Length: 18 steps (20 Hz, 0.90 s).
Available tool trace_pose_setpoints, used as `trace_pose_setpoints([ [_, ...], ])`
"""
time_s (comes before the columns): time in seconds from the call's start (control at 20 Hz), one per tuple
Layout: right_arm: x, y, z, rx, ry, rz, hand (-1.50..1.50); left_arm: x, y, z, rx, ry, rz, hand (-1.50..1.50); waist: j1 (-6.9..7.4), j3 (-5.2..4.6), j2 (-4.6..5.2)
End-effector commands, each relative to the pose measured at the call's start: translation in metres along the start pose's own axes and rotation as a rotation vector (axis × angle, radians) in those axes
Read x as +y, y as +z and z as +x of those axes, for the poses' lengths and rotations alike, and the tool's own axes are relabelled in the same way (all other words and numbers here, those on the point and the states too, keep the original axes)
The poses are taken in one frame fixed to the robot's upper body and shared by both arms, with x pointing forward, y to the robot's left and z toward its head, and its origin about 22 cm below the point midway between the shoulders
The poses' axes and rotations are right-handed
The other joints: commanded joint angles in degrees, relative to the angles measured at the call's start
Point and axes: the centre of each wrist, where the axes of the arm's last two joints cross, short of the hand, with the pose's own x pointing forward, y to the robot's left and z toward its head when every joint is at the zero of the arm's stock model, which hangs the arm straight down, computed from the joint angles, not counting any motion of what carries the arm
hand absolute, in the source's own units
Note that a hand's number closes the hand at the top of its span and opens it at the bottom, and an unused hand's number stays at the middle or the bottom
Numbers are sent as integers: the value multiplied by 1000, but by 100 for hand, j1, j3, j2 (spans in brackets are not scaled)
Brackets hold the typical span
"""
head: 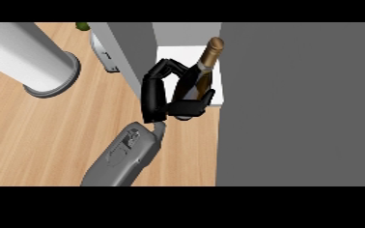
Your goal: Pick up the wine, place it into the cabinet and close the cabinet
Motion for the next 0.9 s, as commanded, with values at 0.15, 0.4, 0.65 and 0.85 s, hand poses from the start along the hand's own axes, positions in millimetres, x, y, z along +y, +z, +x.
trace_pose_setpoints([
  [0.15, 11, 21, 24, -50, -35, 24, -150, 4, -23, -1, 27, -6, 19, 150, 14, 0, -3],
  [0.4, -2, 17, 1, -42, -36, 33, -150, 9, -32, -9, 55, 34, -10, 150, 7, 2, 6],
  [0.65, 5, 19, 15, -55, -34, 40, -150, 13, -63, -18, 102, -5, 2, 150, -52, 0, 18],
  [0.85, 21, 23, 16, -56, -49, 42, -150, 7, -53, -26, 93, -33, 15, 150, -48, -2, 10],
])
